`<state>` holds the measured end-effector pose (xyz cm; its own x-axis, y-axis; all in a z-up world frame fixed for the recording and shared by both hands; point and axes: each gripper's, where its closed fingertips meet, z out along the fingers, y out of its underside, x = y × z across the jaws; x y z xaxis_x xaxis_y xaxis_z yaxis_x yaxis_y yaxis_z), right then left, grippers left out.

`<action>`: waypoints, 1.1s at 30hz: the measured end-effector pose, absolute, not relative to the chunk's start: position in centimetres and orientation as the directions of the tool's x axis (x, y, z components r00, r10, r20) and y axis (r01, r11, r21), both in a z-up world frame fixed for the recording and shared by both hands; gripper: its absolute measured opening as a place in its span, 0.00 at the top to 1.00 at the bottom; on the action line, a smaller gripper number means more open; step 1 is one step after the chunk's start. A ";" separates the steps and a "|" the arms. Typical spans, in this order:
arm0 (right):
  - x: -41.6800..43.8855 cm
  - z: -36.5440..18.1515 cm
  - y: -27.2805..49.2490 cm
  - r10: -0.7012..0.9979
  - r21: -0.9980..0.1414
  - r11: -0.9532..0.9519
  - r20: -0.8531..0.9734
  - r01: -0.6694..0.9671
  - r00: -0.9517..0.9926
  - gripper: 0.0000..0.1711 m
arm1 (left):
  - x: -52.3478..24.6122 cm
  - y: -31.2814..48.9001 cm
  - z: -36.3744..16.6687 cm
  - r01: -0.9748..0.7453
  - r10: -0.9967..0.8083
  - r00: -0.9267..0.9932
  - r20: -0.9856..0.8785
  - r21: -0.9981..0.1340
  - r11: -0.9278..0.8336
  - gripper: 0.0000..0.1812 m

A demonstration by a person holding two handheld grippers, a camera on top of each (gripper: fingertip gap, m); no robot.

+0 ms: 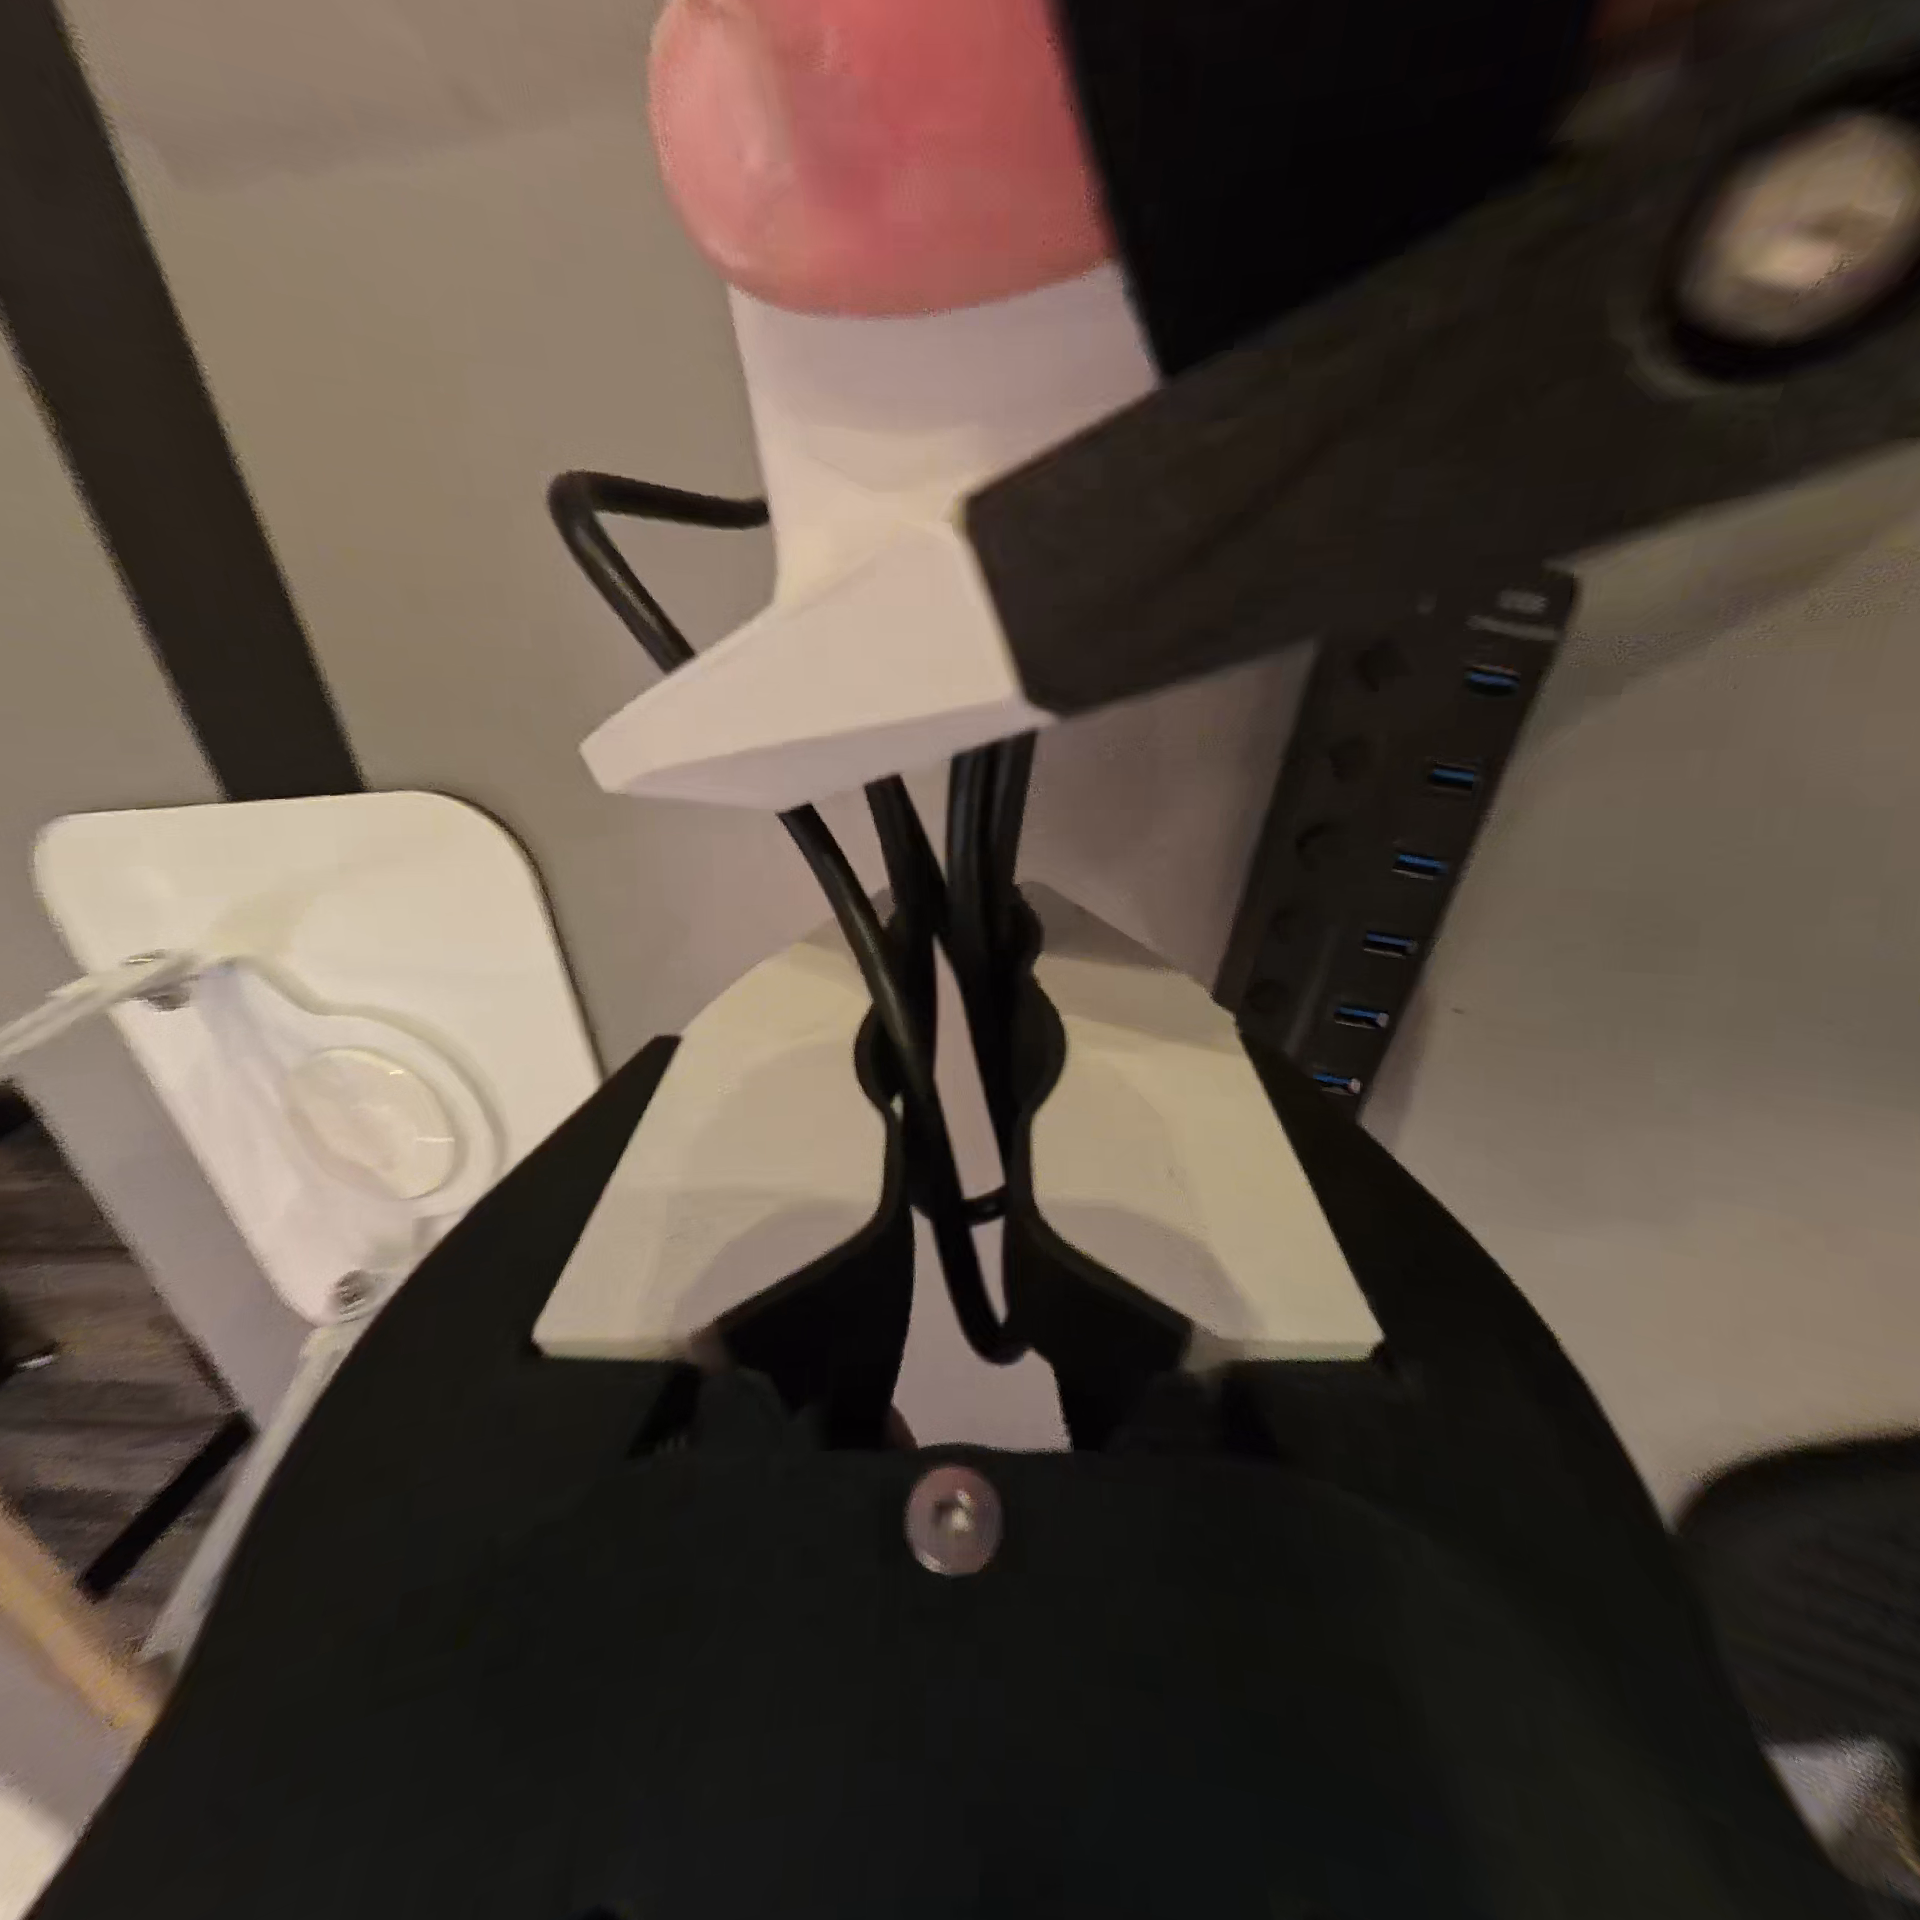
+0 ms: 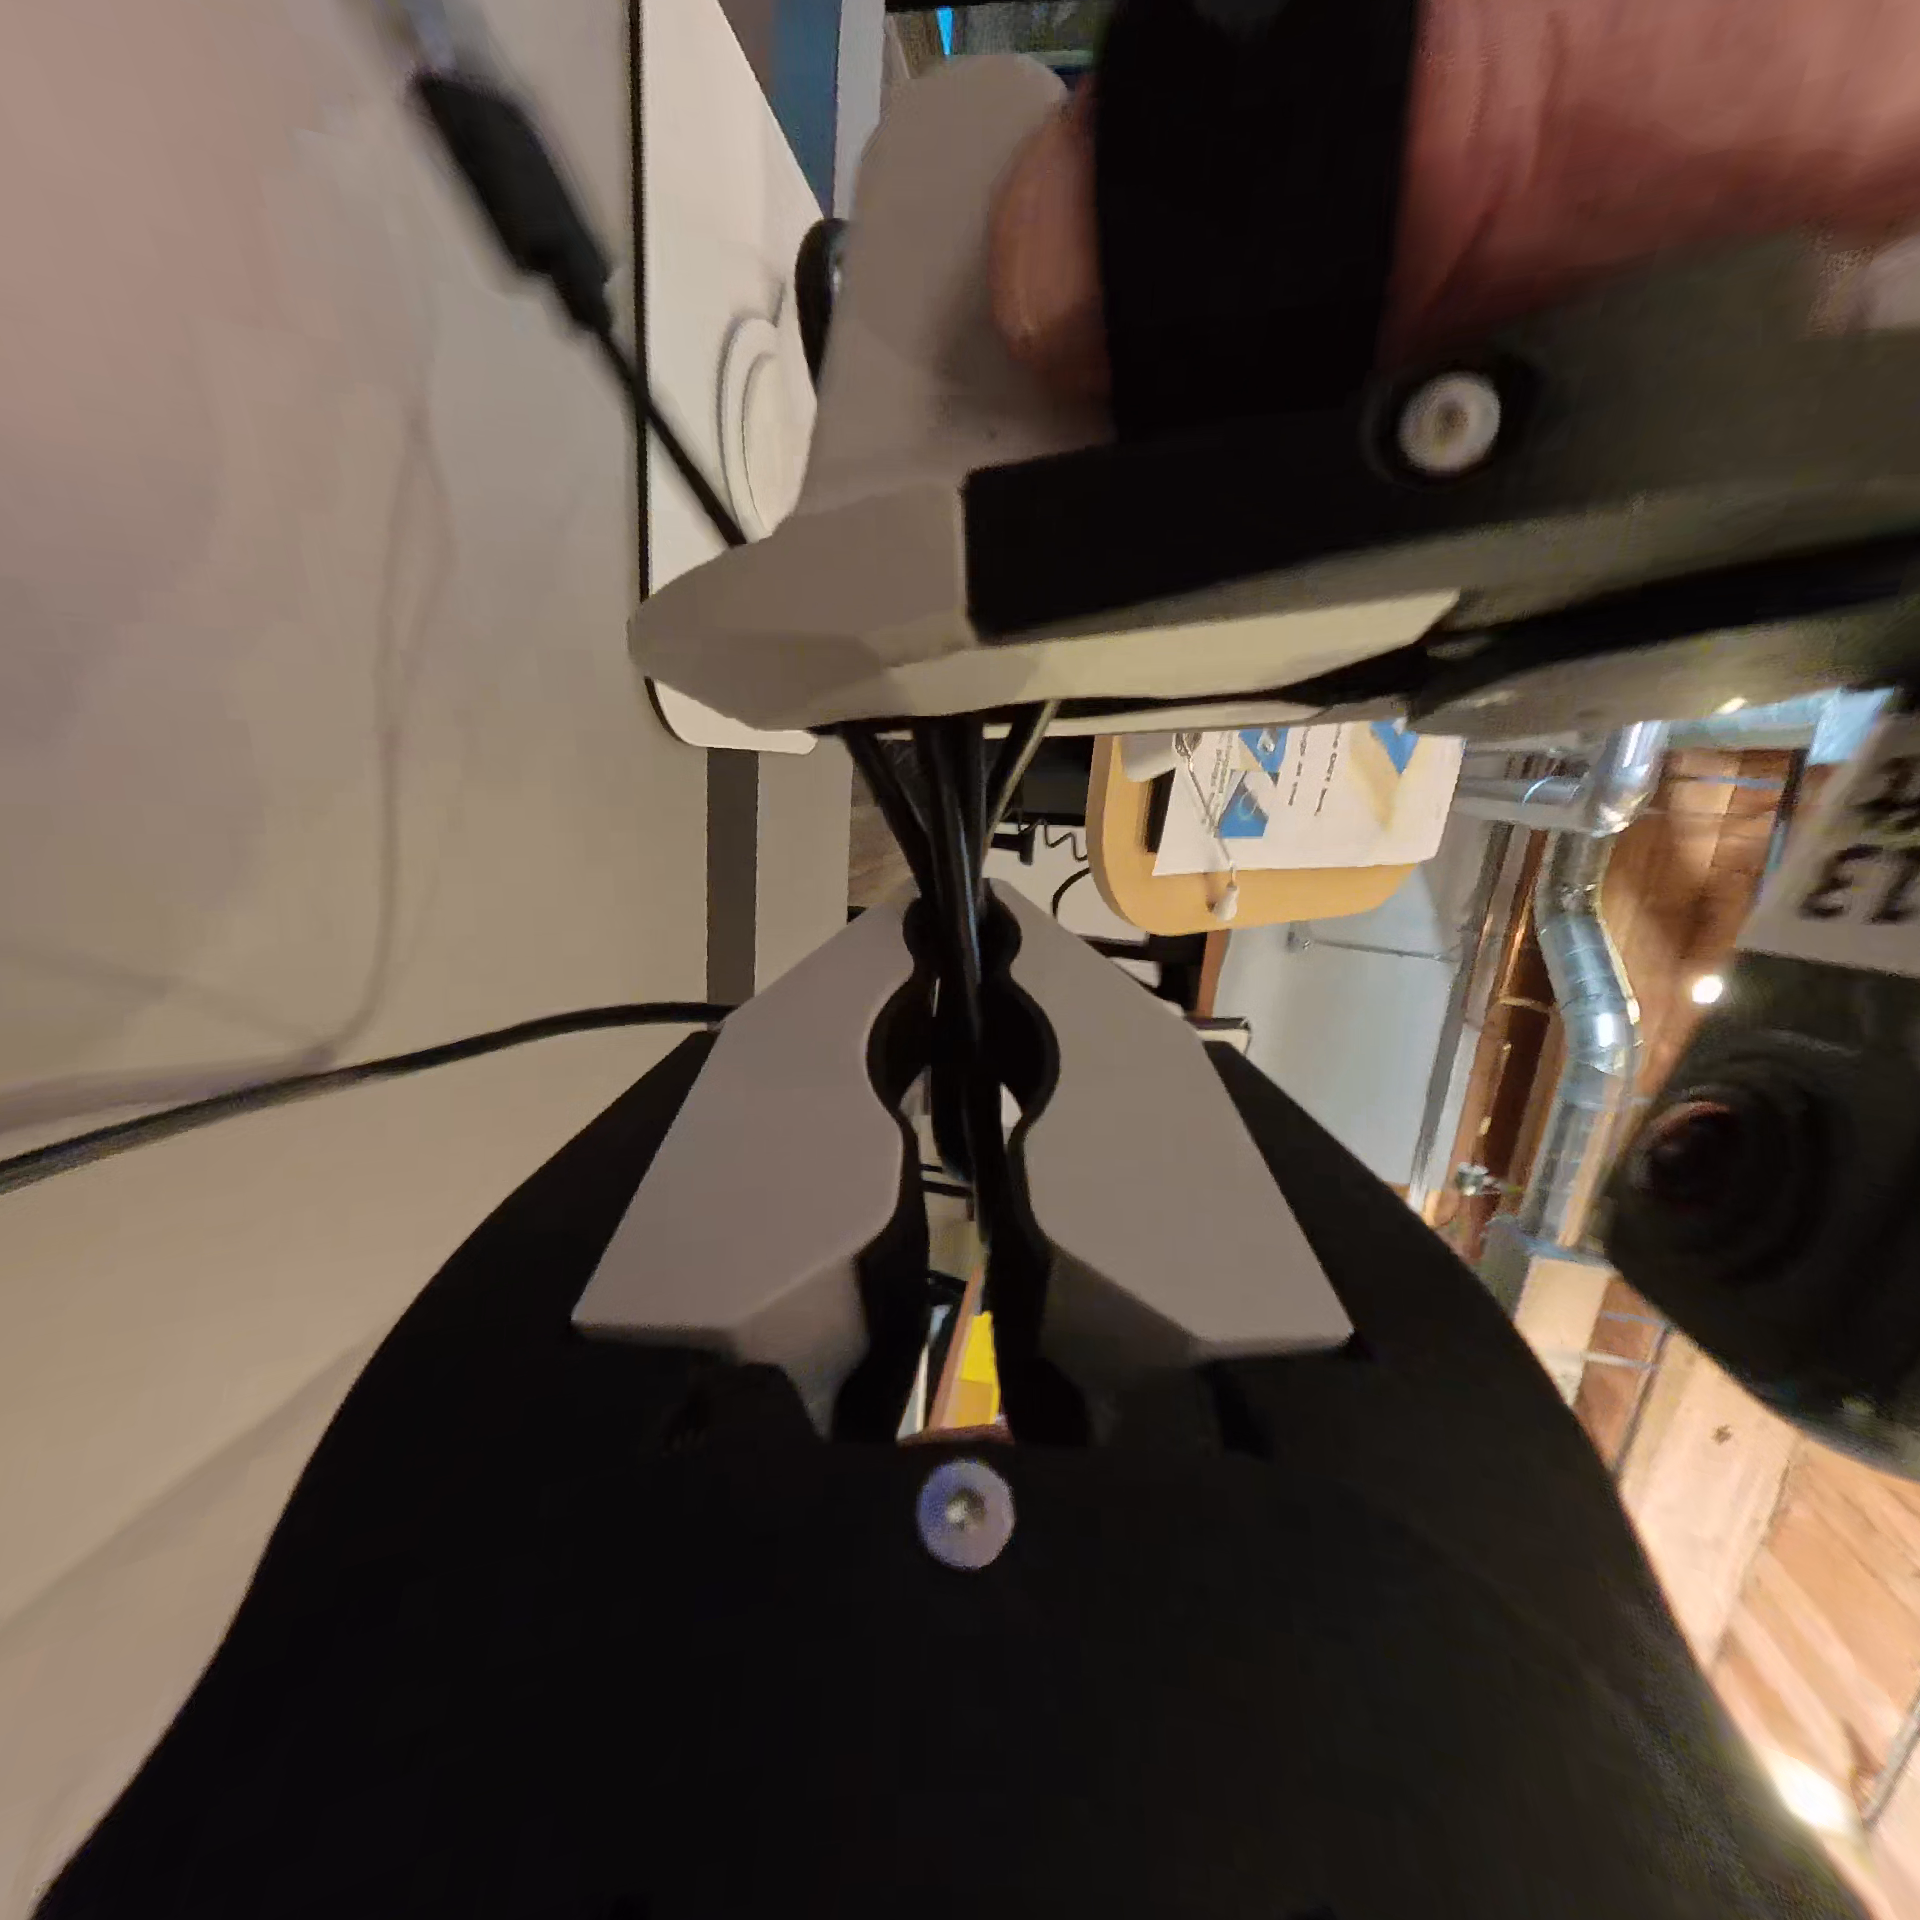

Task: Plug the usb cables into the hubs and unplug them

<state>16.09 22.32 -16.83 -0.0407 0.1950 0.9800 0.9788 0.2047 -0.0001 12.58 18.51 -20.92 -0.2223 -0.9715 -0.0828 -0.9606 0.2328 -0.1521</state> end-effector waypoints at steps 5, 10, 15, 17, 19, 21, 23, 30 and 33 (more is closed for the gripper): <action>17.6 -16.2 22.7 0.246 -0.125 0.151 0.965 0.981 0.085 1.00 | 14.1 20.1 -17.4 -0.904 -0.847 -0.201 -0.493 -0.240 0.355 0.67; 17.9 -15.7 22.7 0.269 -0.206 0.116 0.948 0.972 0.168 1.00 | 14.7 20.3 -13.7 -0.832 -0.533 -0.074 -0.843 -0.242 0.499 0.58; 16.1 -14.8 21.8 0.106 -0.024 0.182 0.994 0.983 0.005 1.00 | 14.3 20.0 -15.8 -0.832 -0.475 -0.161 -0.865 -0.141 0.537 0.57; 15.6 -14.2 21.5 0.039 0.028 0.197 0.999 0.980 -0.037 1.00 | 14.1 19.5 -16.3 -0.818 -0.624 -0.134 -0.770 -0.269 0.508 0.59; 15.1 -13.8 21.0 -0.013 0.087 0.224 0.996 0.971 -0.087 1.00 | 13.2 17.9 -18.2 -0.823 -0.829 -0.177 -0.530 -0.382 0.420 0.61; 14.3 -13.8 20.7 -0.043 0.132 0.248 0.991 0.960 -0.125 1.00 | 12.4 17.2 -18.6 -0.825 -0.924 -0.187 -0.332 -0.458 0.332 0.66; 13.6 -14.0 20.4 -0.055 0.156 0.269 0.988 0.951 -0.146 1.00 | 11.9 16.6 -18.8 -0.832 -0.967 -0.191 -0.167 -0.496 0.250 0.68; 13.8 -14.3 20.6 -0.050 0.160 0.270 0.987 0.949 -0.152 1.00 | 11.8 16.6 -19.6 -0.850 -0.971 -0.207 -0.122 -0.470 0.240 0.97; 13.9 -14.6 21.0 -0.013 0.128 0.268 0.992 0.955 -0.129 0.97 | 11.8 17.1 -20.0 -0.868 -0.978 -0.168 -0.125 -0.452 0.207 0.99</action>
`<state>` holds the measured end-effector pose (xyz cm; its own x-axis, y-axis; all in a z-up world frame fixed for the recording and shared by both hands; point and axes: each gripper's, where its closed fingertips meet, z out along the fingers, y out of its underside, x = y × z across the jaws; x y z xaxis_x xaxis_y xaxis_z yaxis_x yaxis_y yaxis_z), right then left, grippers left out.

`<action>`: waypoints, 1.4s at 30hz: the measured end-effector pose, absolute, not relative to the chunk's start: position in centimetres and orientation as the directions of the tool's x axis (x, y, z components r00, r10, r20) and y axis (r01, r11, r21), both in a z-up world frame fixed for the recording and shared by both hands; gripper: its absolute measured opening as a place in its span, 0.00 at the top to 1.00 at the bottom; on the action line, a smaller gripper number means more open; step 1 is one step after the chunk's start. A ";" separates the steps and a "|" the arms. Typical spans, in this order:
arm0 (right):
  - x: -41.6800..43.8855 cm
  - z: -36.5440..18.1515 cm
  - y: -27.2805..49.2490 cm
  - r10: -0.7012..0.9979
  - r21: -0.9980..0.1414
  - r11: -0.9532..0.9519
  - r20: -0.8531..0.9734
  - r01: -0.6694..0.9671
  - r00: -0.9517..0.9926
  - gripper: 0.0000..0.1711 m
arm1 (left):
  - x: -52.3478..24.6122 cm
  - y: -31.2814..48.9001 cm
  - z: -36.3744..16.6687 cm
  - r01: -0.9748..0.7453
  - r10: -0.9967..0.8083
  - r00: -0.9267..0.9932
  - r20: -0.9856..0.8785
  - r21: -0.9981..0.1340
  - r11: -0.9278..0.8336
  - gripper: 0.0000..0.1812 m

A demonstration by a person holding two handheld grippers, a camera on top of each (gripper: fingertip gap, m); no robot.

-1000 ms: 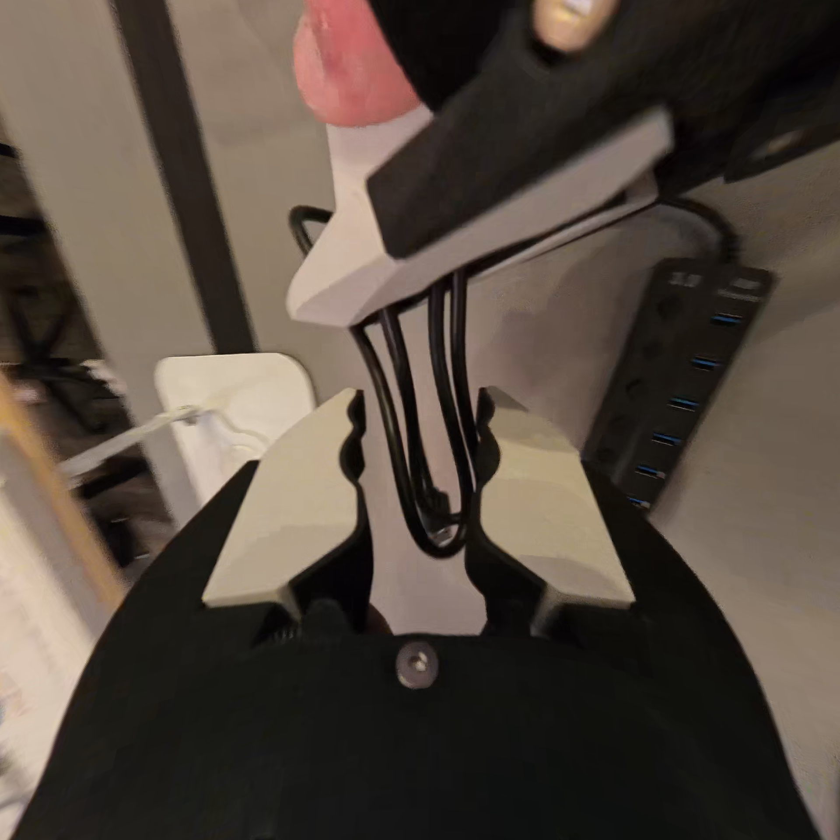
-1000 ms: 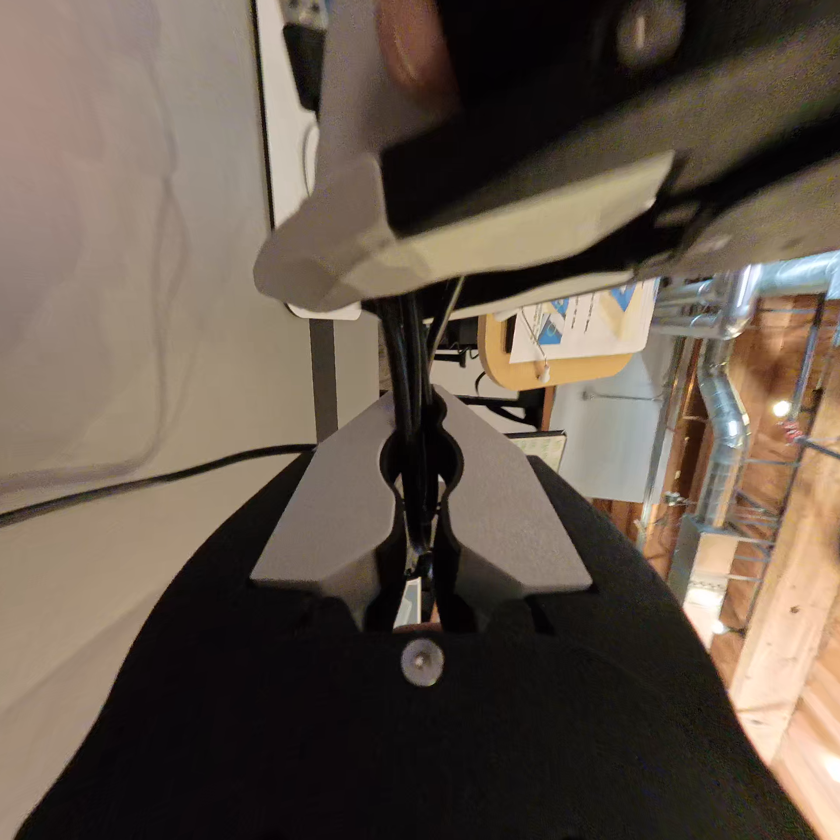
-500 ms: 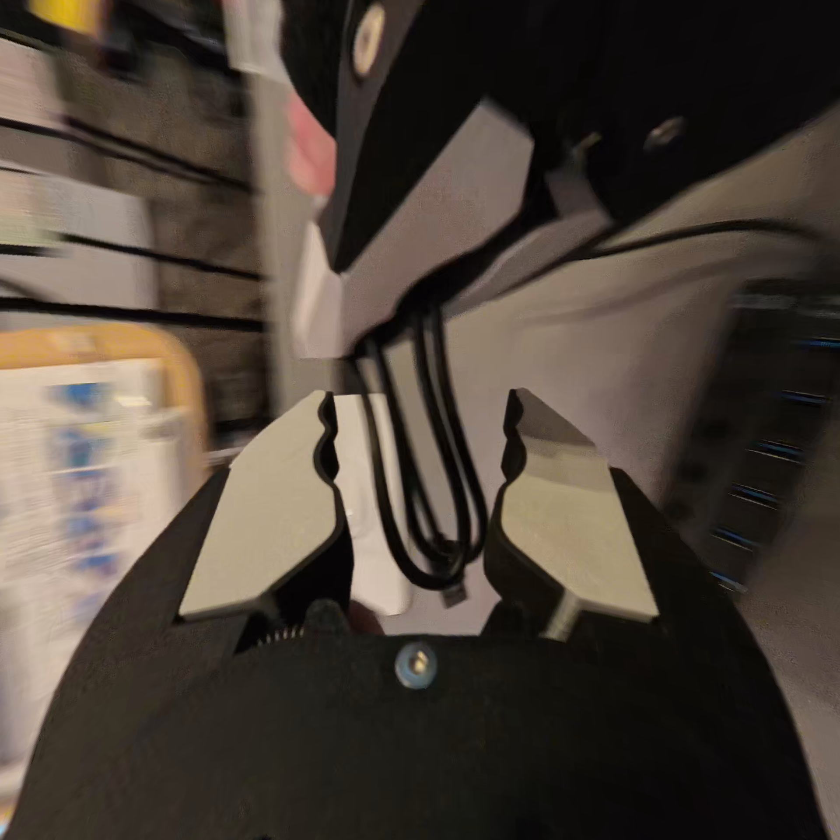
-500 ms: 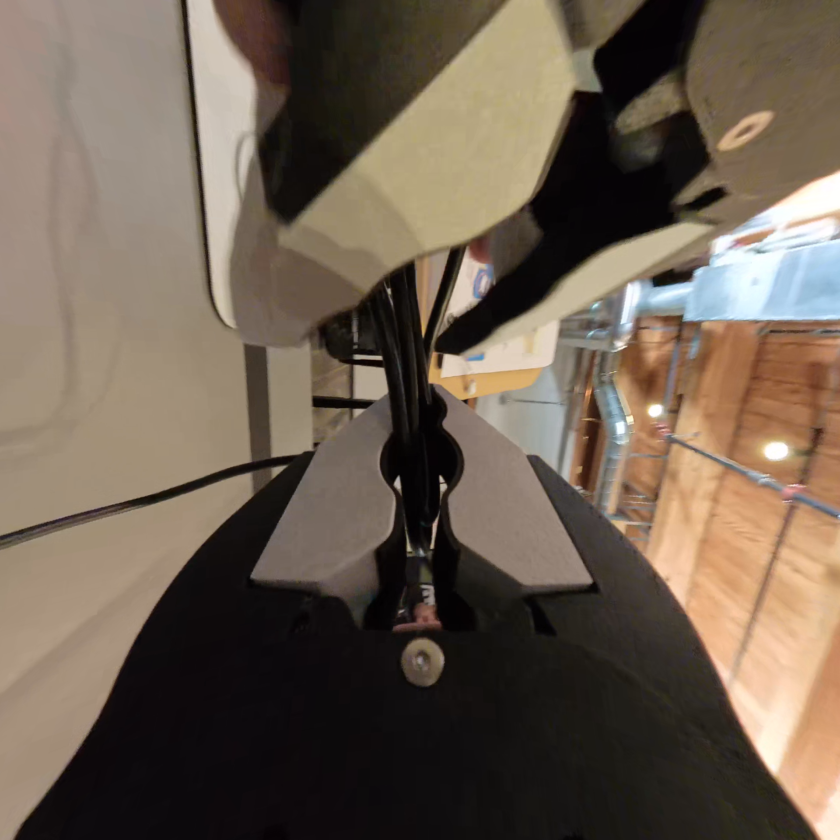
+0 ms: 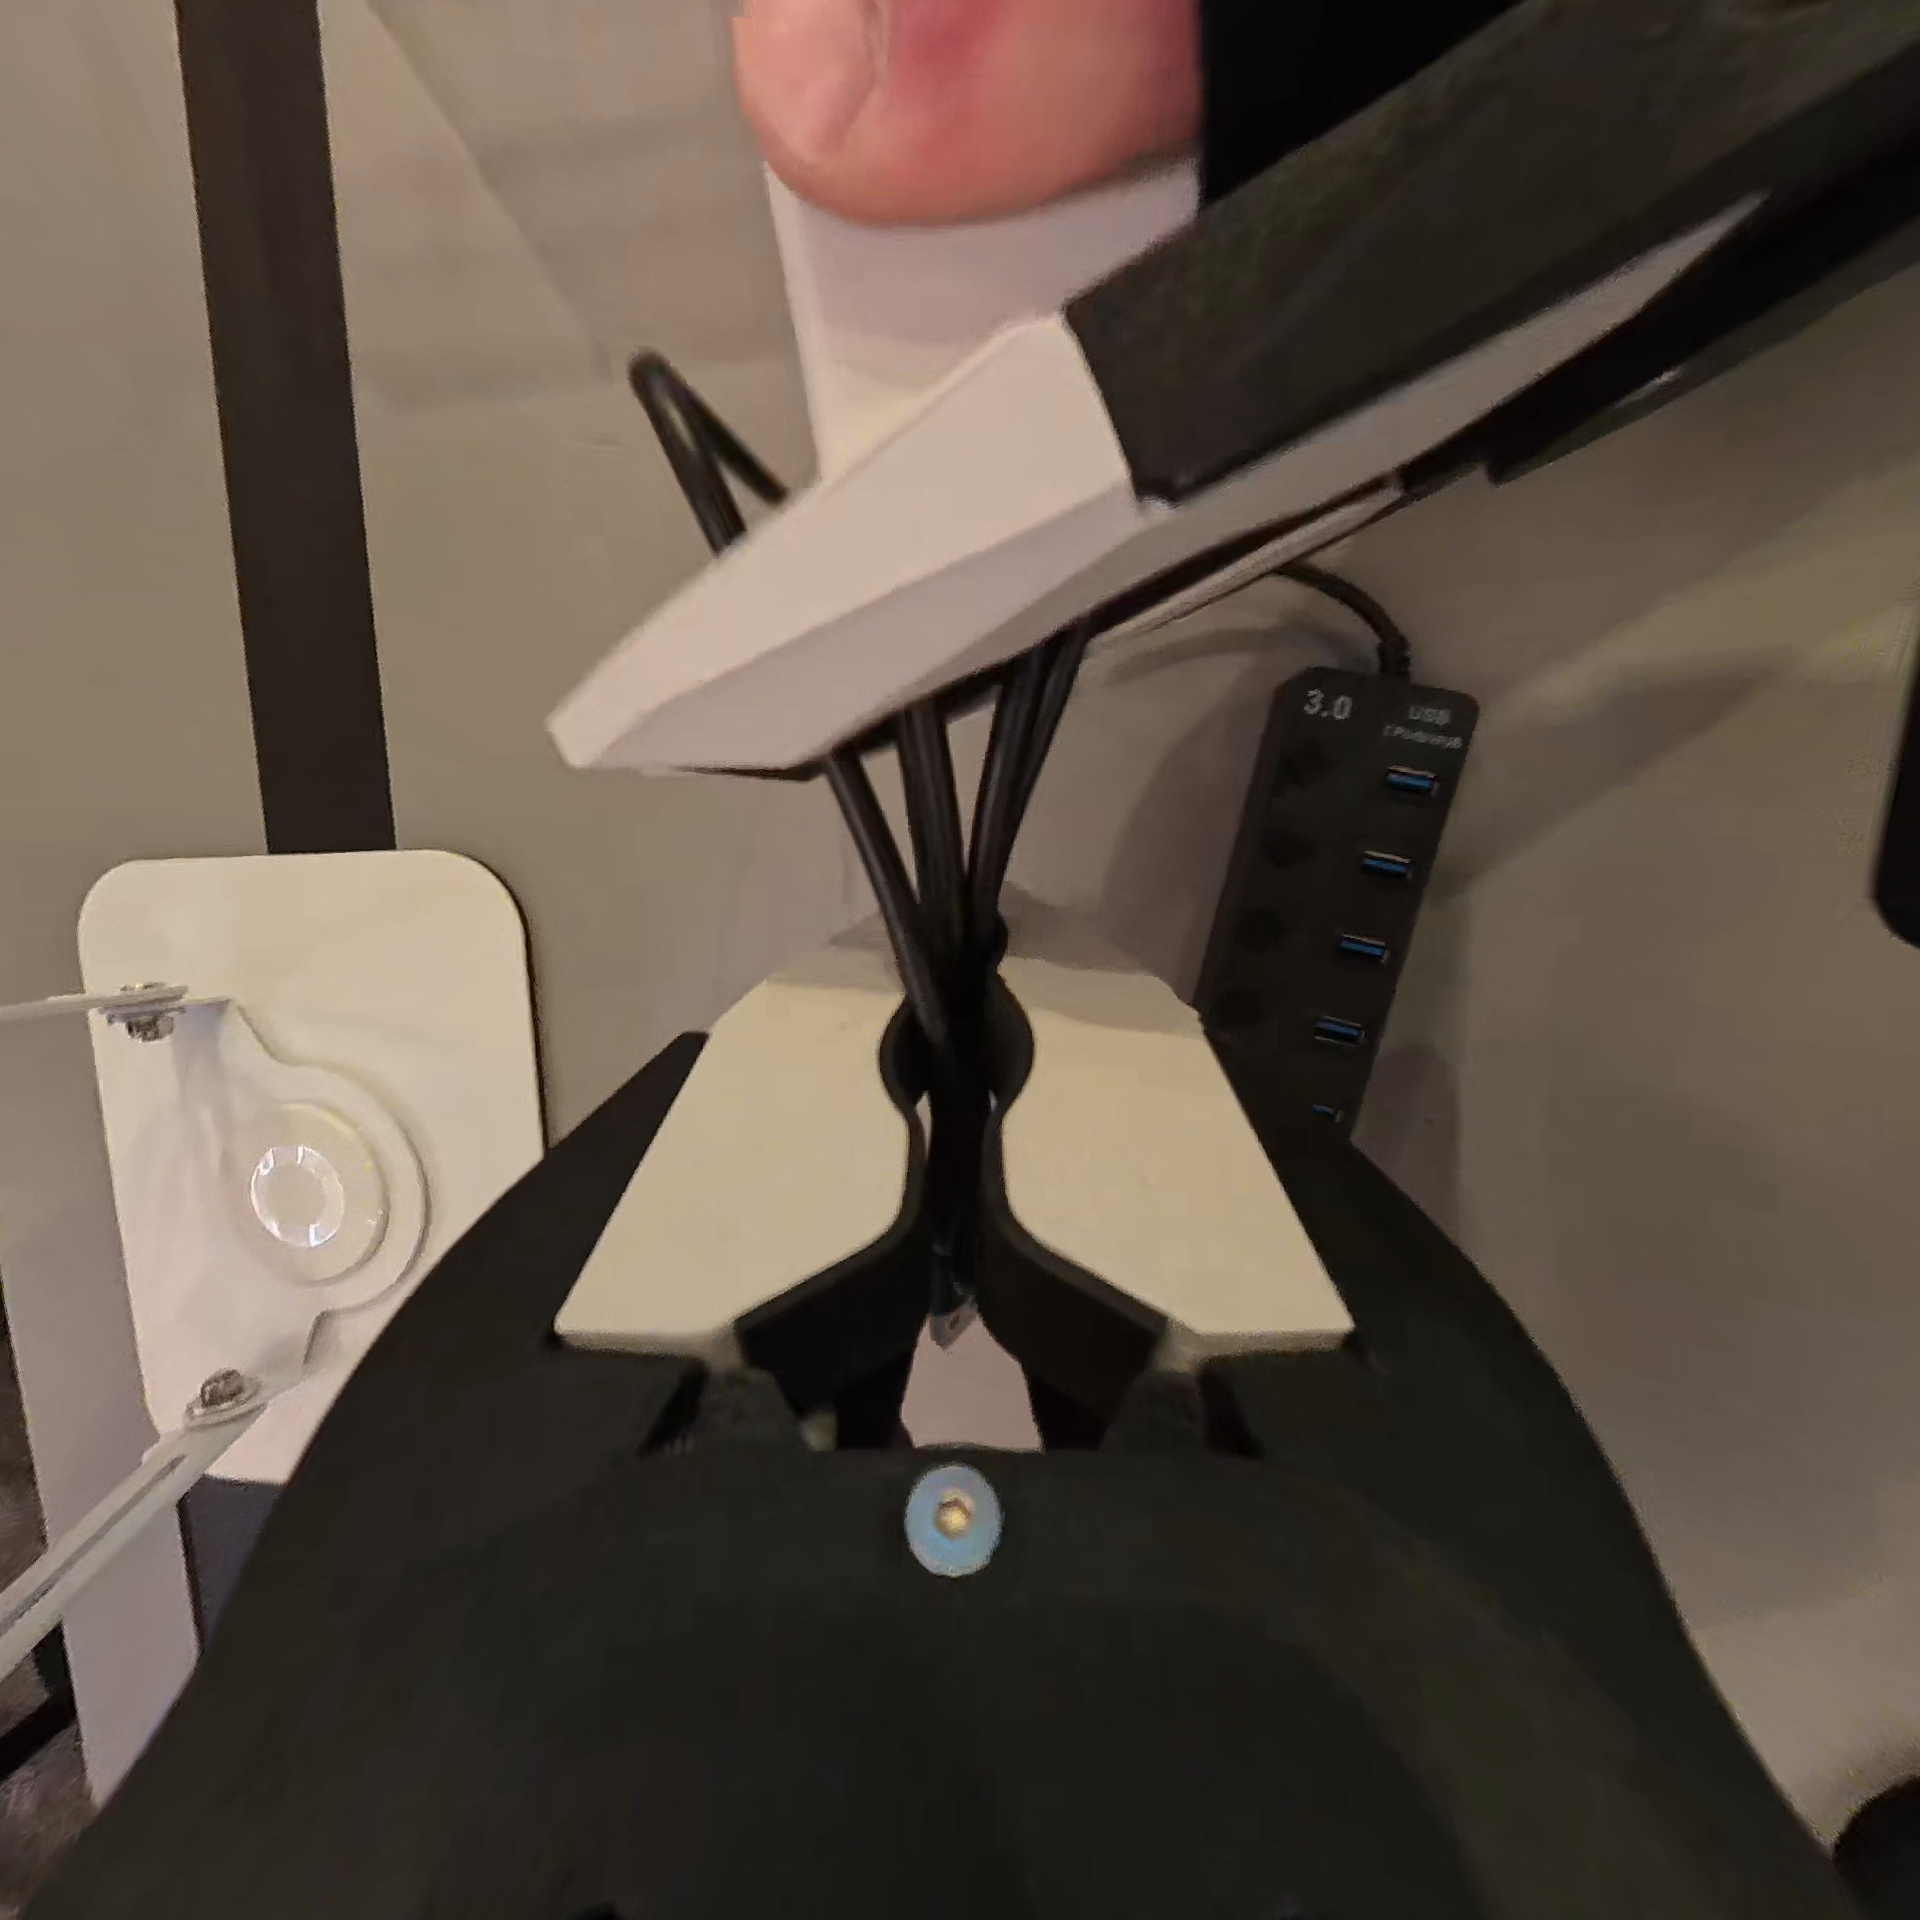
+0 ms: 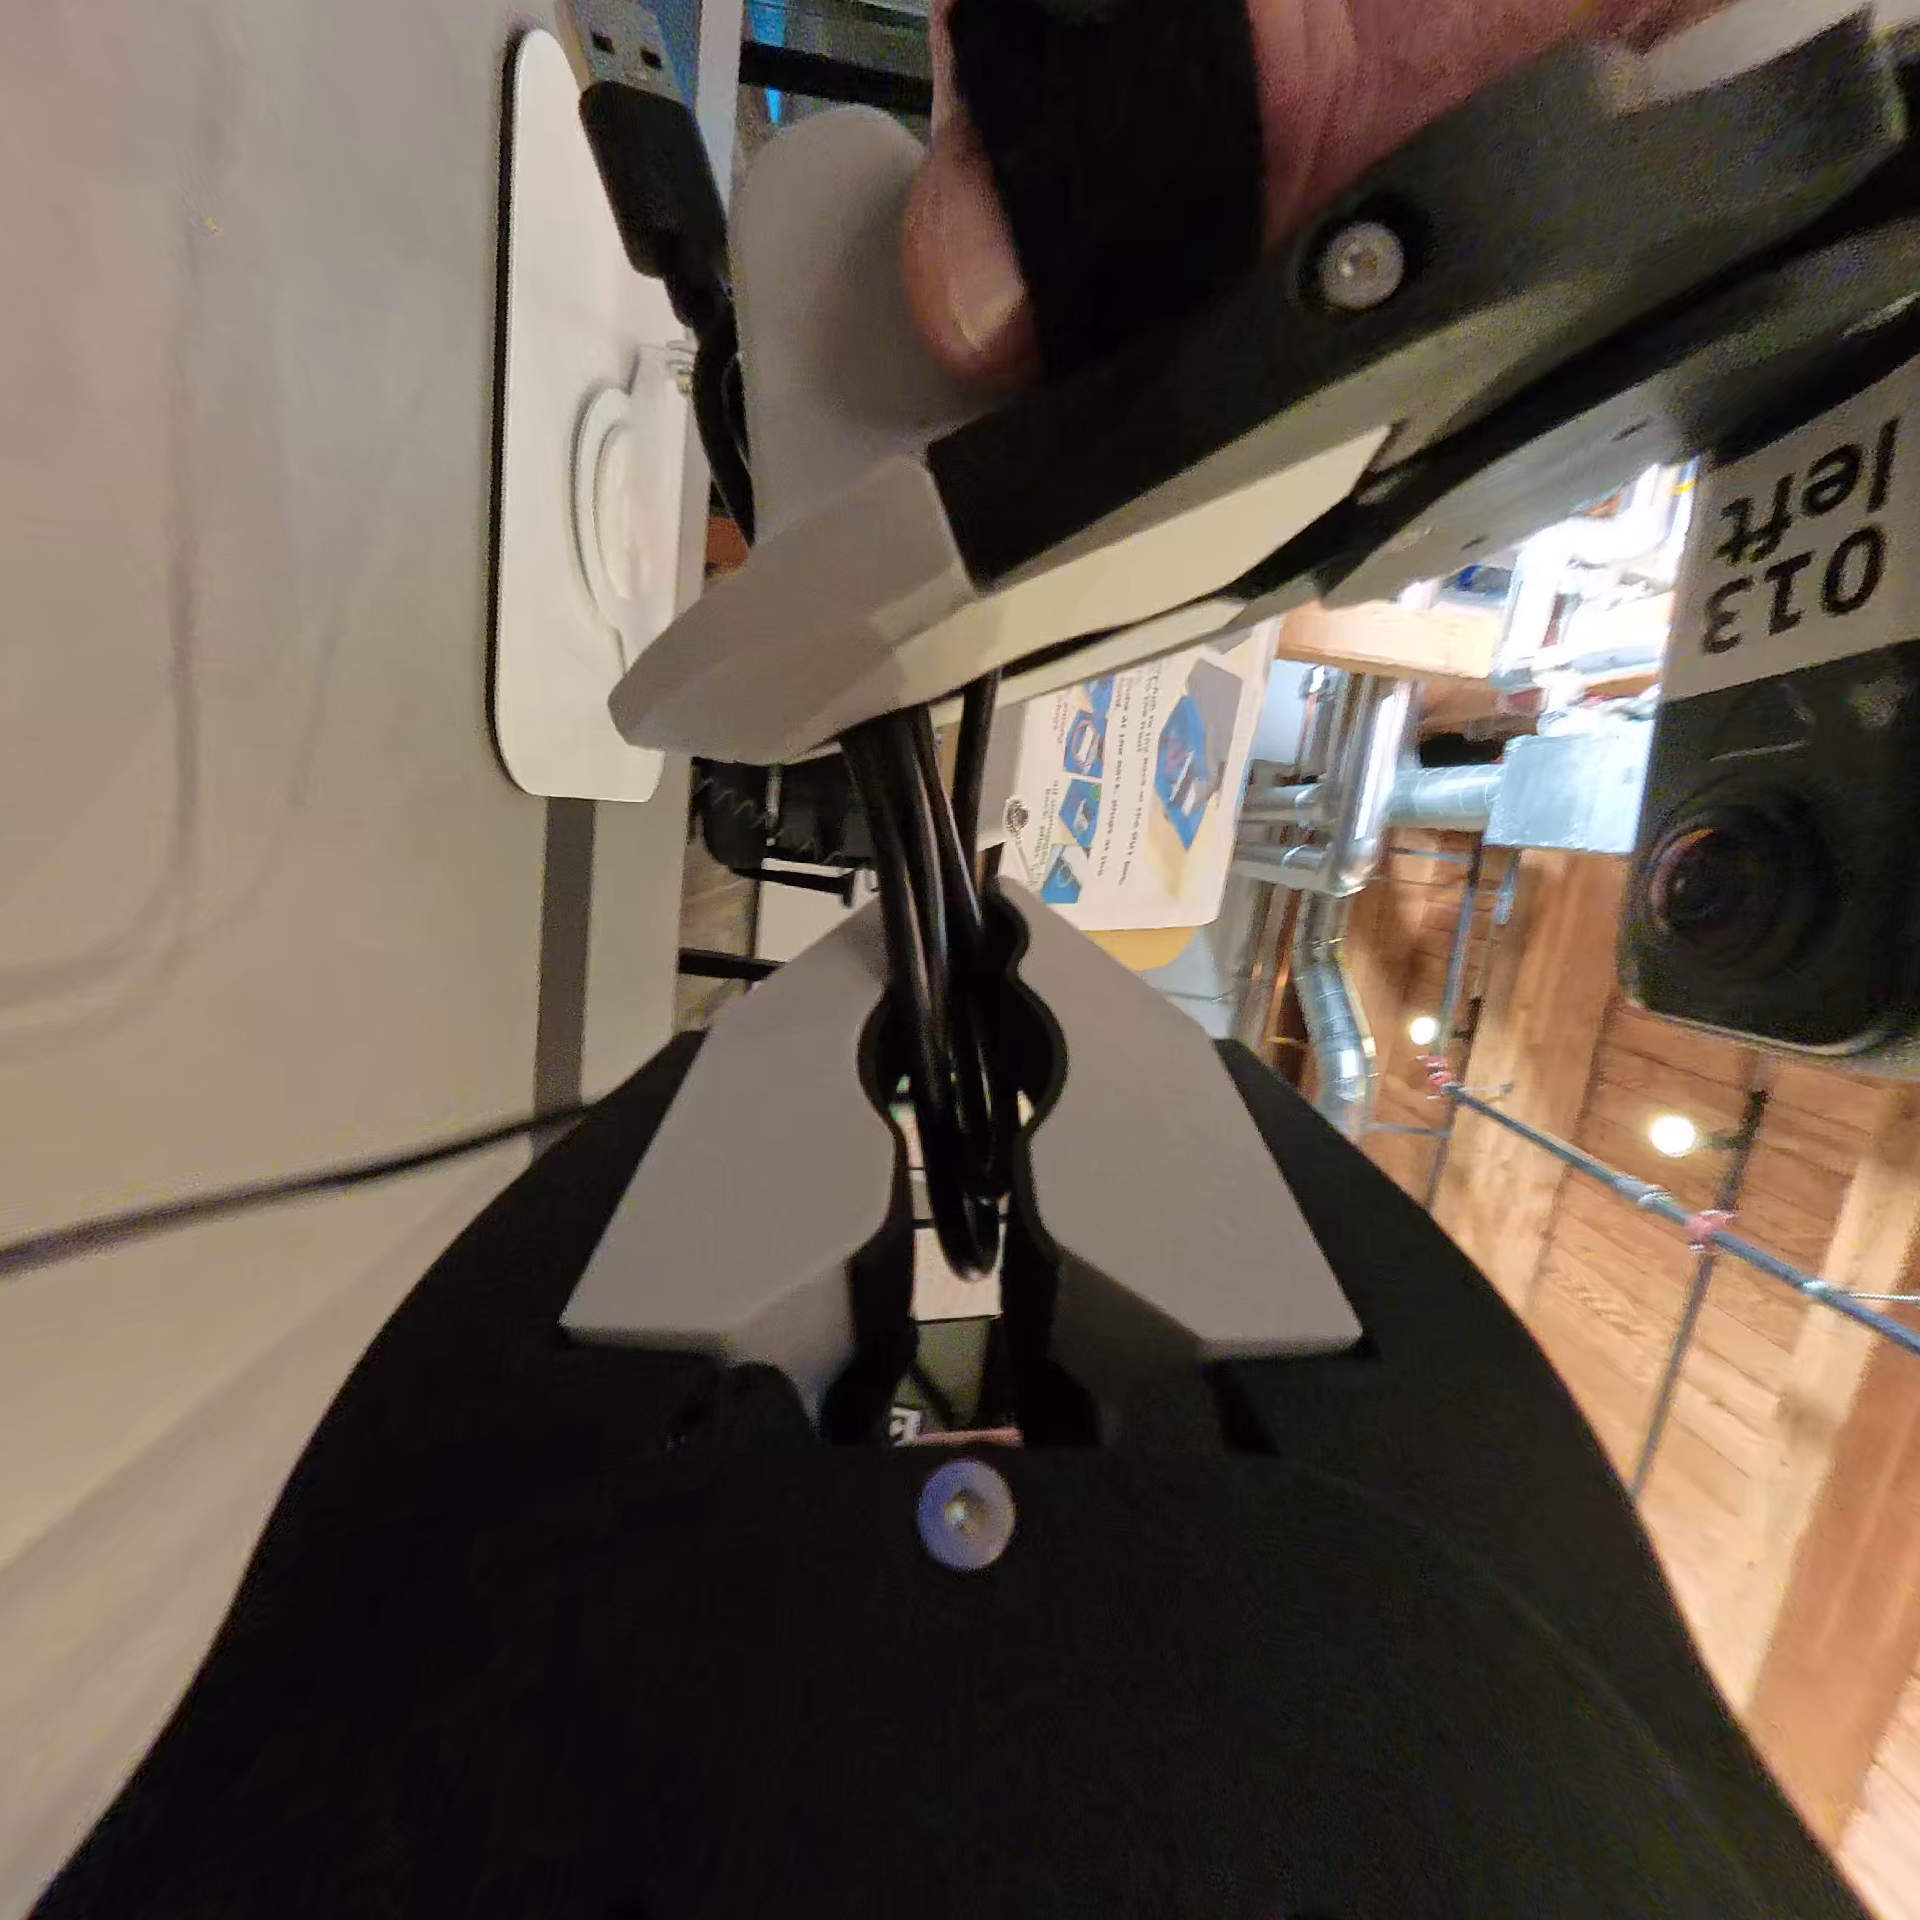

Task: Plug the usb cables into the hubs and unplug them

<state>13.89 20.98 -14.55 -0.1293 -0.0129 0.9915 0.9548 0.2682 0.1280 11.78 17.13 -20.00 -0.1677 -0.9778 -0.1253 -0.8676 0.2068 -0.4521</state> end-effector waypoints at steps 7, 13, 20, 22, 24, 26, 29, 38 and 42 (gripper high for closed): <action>13.9 -15.0 19.9 0.174 0.015 0.324 0.982 0.946 -0.075 0.63 | 10.7 20.3 -19.9 -0.922 -0.960 -0.077 -0.271 -0.348 0.172 0.99; 13.0 -16.1 20.6 0.105 0.125 0.288 0.981 0.949 -0.162 0.74 | 11.3 18.9 -19.8 -0.932 -0.994 -0.022 -0.105 -0.358 0.058 0.99; 13.0 -15.9 20.8 0.105 0.094 0.274 0.986 0.957 -0.127 0.93 | 11.4 18.8 -20.1 -0.950 -0.988 -0.060 -0.142 -0.297 0.101 1.00; 13.3 -16.0 20.8 0.129 0.078 0.266 0.985 0.961 -0.116 0.94 | 11.6 19.1 -20.0 -0.950 -0.978 -0.085 -0.191 -0.282 0.137 0.99; 13.4 -16.1 20.7 0.139 0.073 0.269 0.984 0.960 -0.114 0.95 | 11.6 19.0 -20.1 -0.951 -0.971 -0.104 -0.217 -0.264 0.161 0.99; 13.6 -16.0 20.7 0.138 0.053 0.263 0.986 0.963 -0.092 0.97 | 11.9 19.3 -19.8 -0.945 -0.966 -0.098 -0.240 -0.283 0.166 0.97; 14.1 -15.7 20.9 0.146 0.016 0.246 0.988 0.969 -0.053 0.97 | 12.3 19.4 -18.6 -0.913 -0.946 -0.125 -0.298 -0.338 0.227 0.86; 15.9 -15.0 21.7 0.208 -0.148 0.204 0.973 0.968 0.105 0.98 | 11.0 19.9 -12.9 -0.824 -0.634 -0.111 -0.765 -0.286 0.489 0.69; 15.3 -14.9 21.4 0.201 -0.127 0.209 0.976 0.970 0.084 0.97 | 12.0 20.2 -14.0 -0.816 -0.420 -0.143 -0.896 -0.134 0.563 0.70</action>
